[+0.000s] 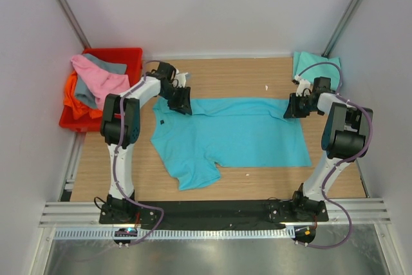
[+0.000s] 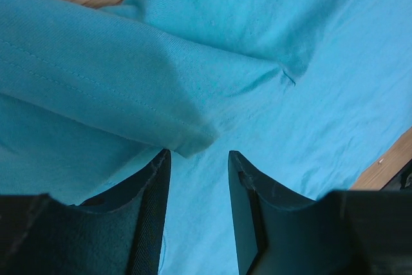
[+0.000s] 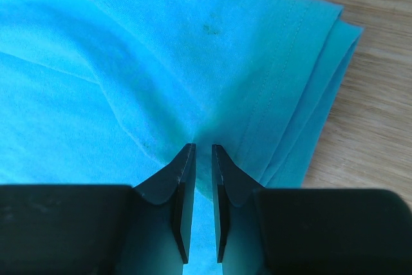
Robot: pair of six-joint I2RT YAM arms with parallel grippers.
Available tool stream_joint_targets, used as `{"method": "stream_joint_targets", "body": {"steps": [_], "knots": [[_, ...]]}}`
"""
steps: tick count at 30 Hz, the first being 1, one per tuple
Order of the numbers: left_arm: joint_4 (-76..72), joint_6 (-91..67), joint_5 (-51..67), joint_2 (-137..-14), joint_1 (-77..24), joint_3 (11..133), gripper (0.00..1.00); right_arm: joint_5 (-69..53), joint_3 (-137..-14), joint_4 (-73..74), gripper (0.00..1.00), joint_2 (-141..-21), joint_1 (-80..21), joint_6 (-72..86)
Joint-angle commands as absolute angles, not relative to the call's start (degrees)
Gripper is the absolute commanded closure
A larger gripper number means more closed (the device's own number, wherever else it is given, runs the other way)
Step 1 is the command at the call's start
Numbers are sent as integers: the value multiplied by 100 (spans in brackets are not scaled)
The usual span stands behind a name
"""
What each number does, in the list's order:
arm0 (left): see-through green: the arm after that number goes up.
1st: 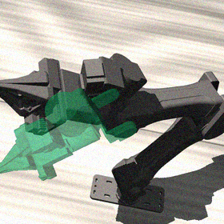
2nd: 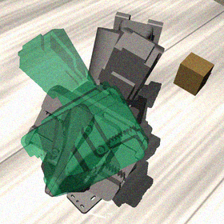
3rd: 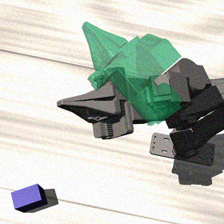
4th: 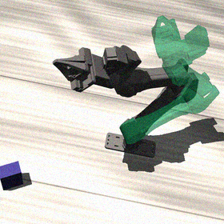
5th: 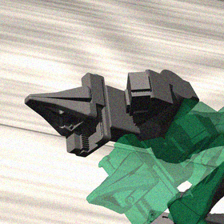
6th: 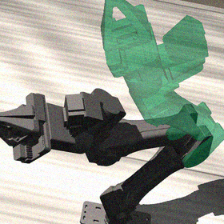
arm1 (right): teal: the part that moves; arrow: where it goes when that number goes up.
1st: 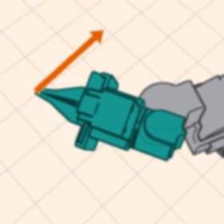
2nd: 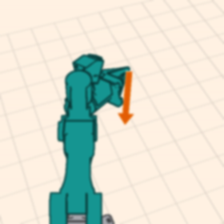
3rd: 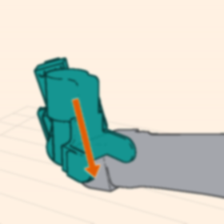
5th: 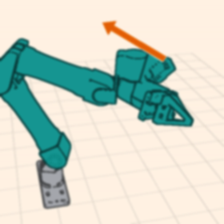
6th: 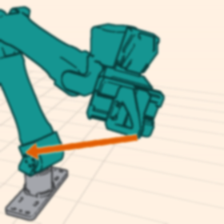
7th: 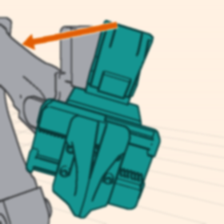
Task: Fold and stack the t-shirts
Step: Fold the tshirt
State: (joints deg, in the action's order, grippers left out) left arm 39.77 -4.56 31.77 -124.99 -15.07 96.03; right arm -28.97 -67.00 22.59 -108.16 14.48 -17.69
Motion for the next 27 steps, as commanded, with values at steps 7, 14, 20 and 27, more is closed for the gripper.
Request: {"method": "stream_joint_targets", "body": {"steps": [7, 14, 20, 27], "knots": [[3990, -527, 3261, -12436, -1494, 9685, 60, -2751, -6767, 2303, 78, -10995, 1485, -1863], [3999, -554, 3270, -12577, -1485, 9826, 67, -2751, -6759, 2294, 78, -11004, 1494, -1872], [3973, -589, 3305, -12604, -1485, 9870, 71, -2742, -6750, 2294, 78, -11004, 1494, -1872], [3964, -624, 3313, -12647, -1494, 9896, 78, -2742, -6768, 2303, 78, -11013, 1503, -1855]]}}
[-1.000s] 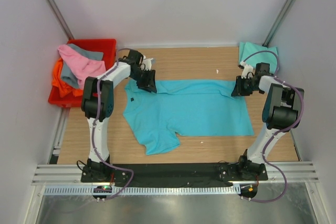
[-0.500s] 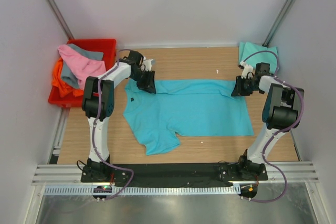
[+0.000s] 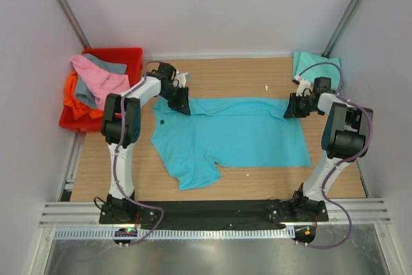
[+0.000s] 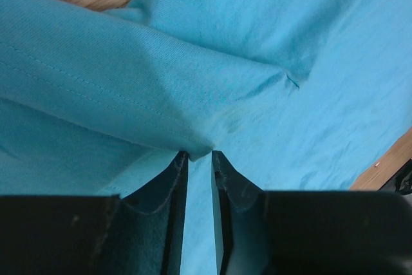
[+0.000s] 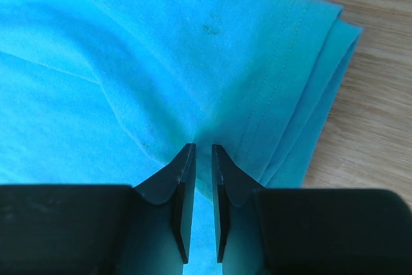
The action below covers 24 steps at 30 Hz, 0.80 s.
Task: Fold and stack the t-shirts
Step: Fold the tshirt
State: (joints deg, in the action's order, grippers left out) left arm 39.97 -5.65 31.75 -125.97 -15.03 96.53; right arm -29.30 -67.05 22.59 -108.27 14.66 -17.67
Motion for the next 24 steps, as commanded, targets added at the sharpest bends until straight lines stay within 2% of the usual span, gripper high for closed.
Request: {"method": "stream_joint_targets", "body": {"steps": [1, 4, 5, 7, 24], "knots": [[3946, -650, 3313, -12639, -1485, 9888, 79, -2742, -6776, 2303, 78, -11004, 1503, -1863], [3894, -677, 3331, -12612, -1494, 9888, 85, -2742, -6768, 2303, 78, -11013, 1503, -1863], [3894, -677, 3322, -12595, -1485, 9888, 93, -2733, -6776, 2294, 78, -11013, 1494, -1863], [3885, -677, 3322, -12481, -1494, 9827, 100, -2733, -6759, 2294, 78, -11004, 1503, -1854], [3964, -422, 3349, -10381, -1503, 8561, 100, -2725, -6776, 2285, 77, -11004, 1521, -1881]]}}
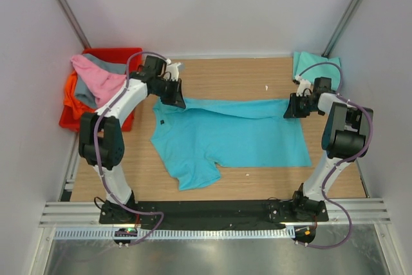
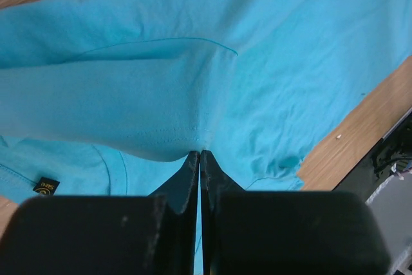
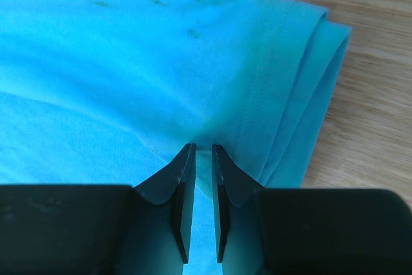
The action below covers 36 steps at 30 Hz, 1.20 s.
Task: Fold and stack the t-shirts
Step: Fold the tshirt
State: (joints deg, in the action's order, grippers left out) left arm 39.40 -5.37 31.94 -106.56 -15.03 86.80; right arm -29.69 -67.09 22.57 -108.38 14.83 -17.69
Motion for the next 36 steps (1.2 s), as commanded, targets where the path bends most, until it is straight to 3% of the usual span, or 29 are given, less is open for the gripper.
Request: {"method": "stream_joint_targets", "body": {"steps": [1, 13, 15, 16, 18, 19, 20, 23, 29, 36], "knots": [[4068, -413, 3366, -10354, -1503, 8526, 100, -2733, -6768, 2285, 78, -11004, 1521, -1881], [4307, -316, 3471, -10046, -1934, 8051, 98, -2681, -6785, 2311, 78, -11021, 1529, -1916], [4315, -351, 3402, -9932, -1925, 8059, 85, -2681, -6785, 2311, 78, -11021, 1538, -1916], [4315, -360, 3306, -9871, -1934, 8086, 72, -2681, -6785, 2320, 78, -11021, 1538, -1916], [4246, -360, 2903, -9695, -1916, 8104, 63, -2672, -6785, 2329, 78, -11021, 1529, -1916], [4219, -352, 2413, -9642, -1907, 8077, 52, -2672, -6794, 2338, 78, -11021, 1538, -1916], [4184, -352, 2199, -9598, -1872, 8034, 50, -2681, -6794, 2347, 78, -11030, 1538, -1925], [4140, -264, 1865, -9641, -1688, 7797, 50, -2672, -6811, 2355, 78, -11021, 1538, -1934], [4193, -185, 2100, -10309, -1048, 7515, 58, -2698, -6838, 2364, 77, -11039, 1538, -1925], [3666, 122, 2048, -10819, -765, 7488, 58, -2689, -6864, 2434, 78, -11100, 1538, -1942]]}}
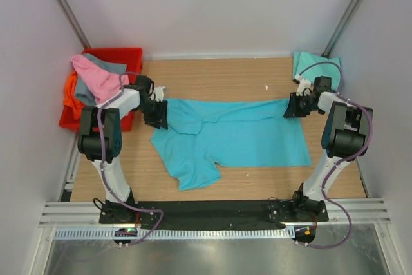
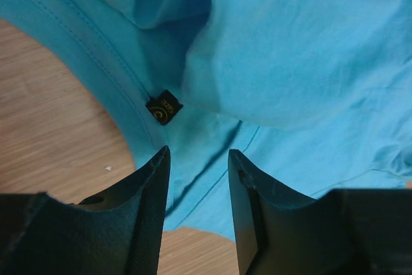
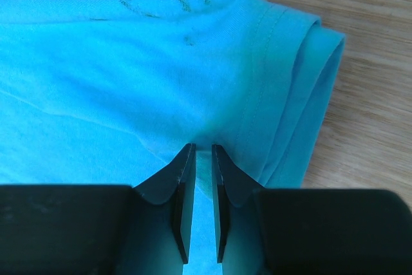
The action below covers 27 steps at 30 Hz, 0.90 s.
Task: Fold and stack the t-shirts
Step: Fold the tshirt
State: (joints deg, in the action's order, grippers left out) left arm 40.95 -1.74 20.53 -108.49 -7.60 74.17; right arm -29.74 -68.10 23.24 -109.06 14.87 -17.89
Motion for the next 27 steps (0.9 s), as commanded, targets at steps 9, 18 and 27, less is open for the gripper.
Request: {"method": "stream_joint_targets", "body": {"steps": [9, 18, 27], "knots": [[3340, 44, 2232, -11109, -747, 7664, 56, -2646, -6873, 2479, 78, -11118, 1529, -1969], [3199, 26, 2180, -11101, -747, 7787, 57, -2672, -6917, 2514, 78, -11180, 1538, -1969], [3445, -334, 2268, -10591, -747, 7796, 63, -2637, -6917, 2514, 78, -11197, 1538, -1995]]}}
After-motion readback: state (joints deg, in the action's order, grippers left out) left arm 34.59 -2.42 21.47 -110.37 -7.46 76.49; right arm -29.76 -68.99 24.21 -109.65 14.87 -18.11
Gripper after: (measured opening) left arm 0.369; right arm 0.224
